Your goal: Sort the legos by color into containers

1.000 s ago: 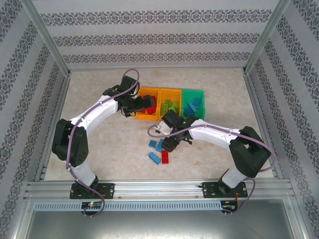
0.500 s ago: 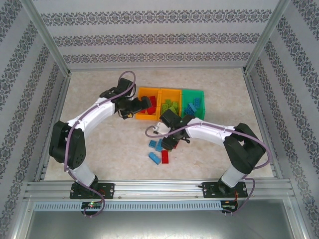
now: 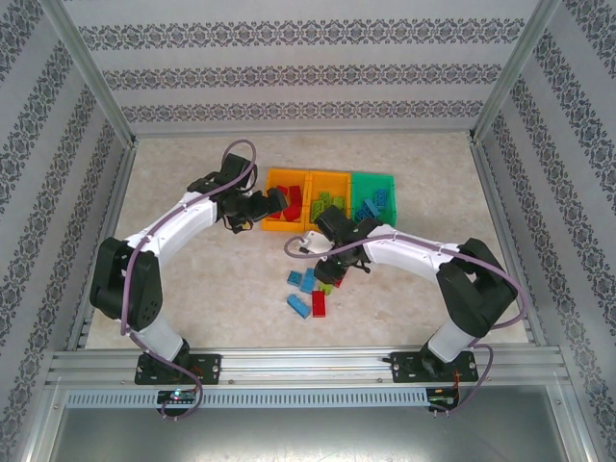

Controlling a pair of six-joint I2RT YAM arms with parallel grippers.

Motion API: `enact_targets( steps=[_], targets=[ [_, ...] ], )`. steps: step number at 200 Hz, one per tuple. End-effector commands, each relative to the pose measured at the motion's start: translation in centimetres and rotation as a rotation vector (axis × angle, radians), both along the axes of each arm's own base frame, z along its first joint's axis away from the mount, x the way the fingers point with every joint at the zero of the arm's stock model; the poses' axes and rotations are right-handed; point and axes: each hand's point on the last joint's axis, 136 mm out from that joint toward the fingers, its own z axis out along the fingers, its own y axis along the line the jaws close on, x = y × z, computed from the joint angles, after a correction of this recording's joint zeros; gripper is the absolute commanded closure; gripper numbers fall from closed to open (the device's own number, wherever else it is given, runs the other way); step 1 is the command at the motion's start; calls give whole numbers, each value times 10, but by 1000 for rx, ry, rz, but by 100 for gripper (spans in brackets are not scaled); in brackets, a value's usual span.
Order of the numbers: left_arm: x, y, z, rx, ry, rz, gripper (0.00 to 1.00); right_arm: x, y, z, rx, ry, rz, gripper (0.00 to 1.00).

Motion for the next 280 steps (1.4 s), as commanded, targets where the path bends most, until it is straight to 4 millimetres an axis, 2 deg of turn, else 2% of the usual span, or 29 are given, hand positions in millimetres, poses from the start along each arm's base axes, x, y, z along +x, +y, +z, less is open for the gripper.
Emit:
enact_targets(
  steps=[1, 32, 69, 103, 130, 169, 192, 220, 234, 259, 280],
  targets=[
    [3, 9, 12, -10, -38, 37, 0, 10, 9, 33, 84, -35, -22, 65],
    [0, 18, 10, 4, -37, 62, 0, 25, 16, 52, 144, -60, -69, 65],
    [-5, 35, 7, 19, -32, 106, 0, 49, 44, 84, 303, -65, -126, 65],
    [-12, 51, 1, 22, -23, 149, 0, 88, 65, 101, 366, -81, -224, 64],
    [-20, 59, 0, 57, -28, 142, 0, 123, 75, 103, 403, -71, -327, 64],
    [-33, 66, -8, 117, -2, 108, 0, 173, 73, 80, 348, -44, -515, 64],
    [-40, 69, -14, 134, 5, 98, 0, 196, 75, 75, 372, -38, -601, 61],
    [-44, 67, -22, 130, 19, 92, 0, 210, 83, 70, 390, -18, -634, 53],
    [-46, 65, -24, 134, 21, 79, 0, 213, 86, 70, 392, -3, -641, 41],
    [-54, 53, -28, 179, 16, 2, 0, 208, 86, 81, 418, 0, -642, 32],
    [-63, 37, -33, 226, 11, -99, 0, 199, 78, 94, 425, -16, -640, 25]
  ],
)
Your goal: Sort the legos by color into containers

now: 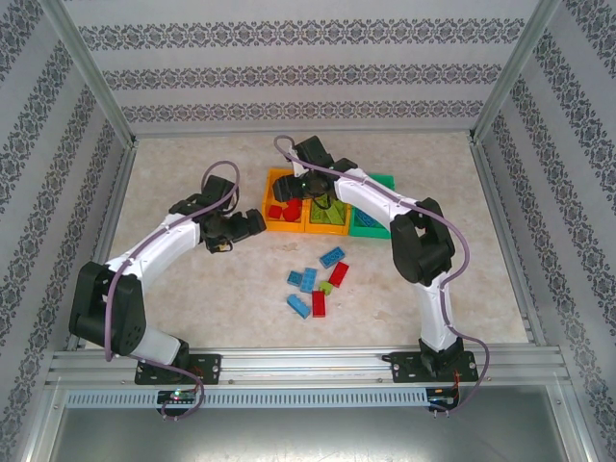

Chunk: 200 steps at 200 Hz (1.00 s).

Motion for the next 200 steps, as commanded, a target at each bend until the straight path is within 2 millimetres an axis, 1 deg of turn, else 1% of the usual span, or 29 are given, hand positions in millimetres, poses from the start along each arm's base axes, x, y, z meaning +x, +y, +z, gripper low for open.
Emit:
enact_targets(
  steps=[1, 15, 34, 43, 58, 59, 75, 89, 105, 116, 140, 152, 200],
  targets=[
    [-14, -13, -4, 76, 6, -127, 0, -9, -7, 30, 27, -25, -18, 25],
    [-23, -30, -8, 79, 6, -211, 0, -16, -21, 37, 2, -36, -40, 24],
    [-38, -50, -16, 87, 17, -315, 1, -29, -45, 39, -23, -38, -72, 24],
    [-43, -54, -21, 99, 26, -338, 1, -38, -57, 38, -37, -42, -75, 23],
    [-48, -55, -27, 104, 32, -345, 1, -59, -71, 34, -76, -40, -42, 23],
    [-49, -55, -28, 103, 33, -345, 1, -62, -73, 31, -83, -35, -38, 23],
    [-49, -53, -30, 102, 21, -328, 0, -89, -85, 23, -130, -29, 23, 21],
    [-47, -51, -30, 111, 8, -314, 0, -112, -98, 9, -178, -8, 63, 17],
    [-44, -53, -28, 106, -4, -316, 0, -132, -112, -12, -223, 28, 75, 12],
    [-42, -54, -28, 106, -5, -315, 0, -142, -119, -24, -241, 53, 78, 10],
    [-39, -55, -29, 110, 0, -315, 0, -152, -124, -41, -261, 71, 81, 8],
    [-38, -56, -29, 107, -1, -315, 0, -153, -124, -48, -263, 78, 78, 7],
    [-39, -56, -31, 107, 6, -310, 1, -150, -113, -66, -294, 113, 122, 5]
  ],
)
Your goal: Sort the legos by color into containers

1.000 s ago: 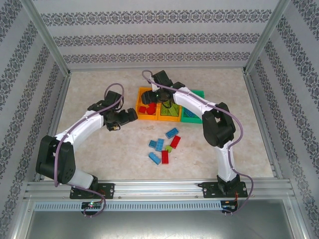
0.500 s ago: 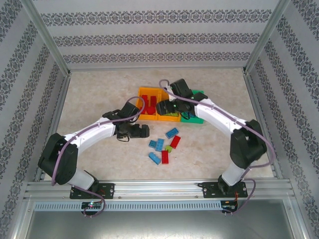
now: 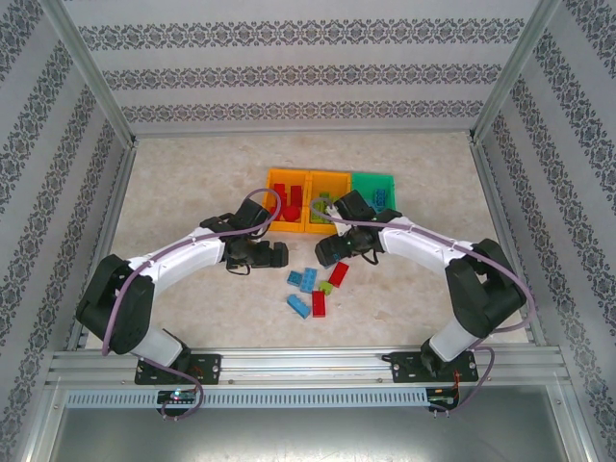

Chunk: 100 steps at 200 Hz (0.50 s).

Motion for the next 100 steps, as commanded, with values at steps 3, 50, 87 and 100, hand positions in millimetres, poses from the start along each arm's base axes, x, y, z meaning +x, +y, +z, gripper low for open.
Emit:
enact_targets(
  steps=[3, 50, 87, 100],
  targets=[
    [10, -4, 7, -2, -41, -2, 0, 6, 8, -7, -22, -4, 40, 5],
    [10, -3, 7, 5, -40, -4, 0, 1, 13, -24, -71, 33, 81, 4],
    [11, -3, 8, 7, -42, -6, 0, 6, 17, -31, -85, 37, 85, 8],
    [11, -3, 7, 12, -39, -5, 0, 7, 18, -35, -115, 44, 100, 12]
  ],
)
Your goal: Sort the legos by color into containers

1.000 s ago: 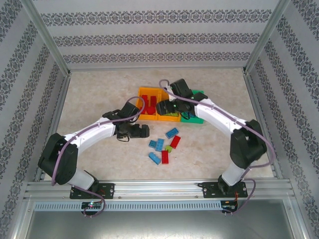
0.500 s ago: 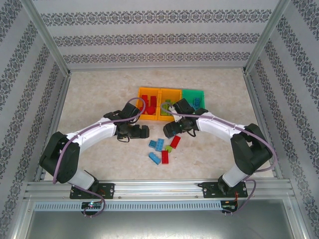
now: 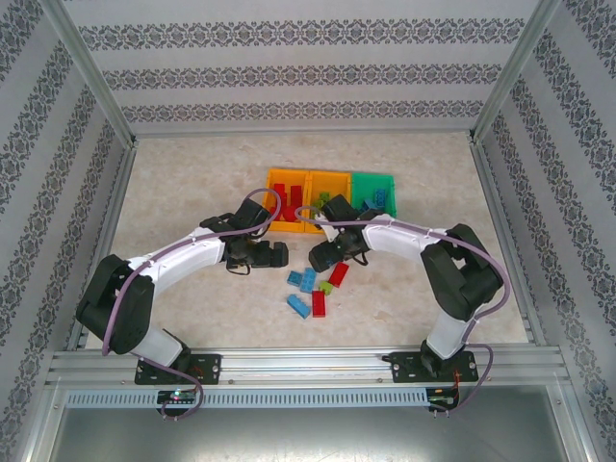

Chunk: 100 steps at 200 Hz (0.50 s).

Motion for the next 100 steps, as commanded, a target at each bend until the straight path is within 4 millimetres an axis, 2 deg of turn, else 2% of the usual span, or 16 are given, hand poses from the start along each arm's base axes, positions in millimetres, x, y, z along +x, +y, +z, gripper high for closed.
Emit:
enact_targets(
  steps=[1, 31, 55, 76, 100],
  targets=[
    [11, -2, 7, 13, -36, -4, 0, 6, 3, -5, -53, -8, 30, 12],
    [10, 0, 7, 23, -38, -1, 0, 2, -1, -14, -117, 5, 45, 21],
    [11, 0, 8, 22, -39, 0, 0, 2, -6, -14, -137, -3, 33, 30],
    [11, -1, 8, 20, -38, 1, 0, 4, -7, 0, -112, -33, 11, 34],
    [13, -3, 9, 14, -38, 3, 0, 14, -9, 30, -21, -87, -54, 38]
  ],
)
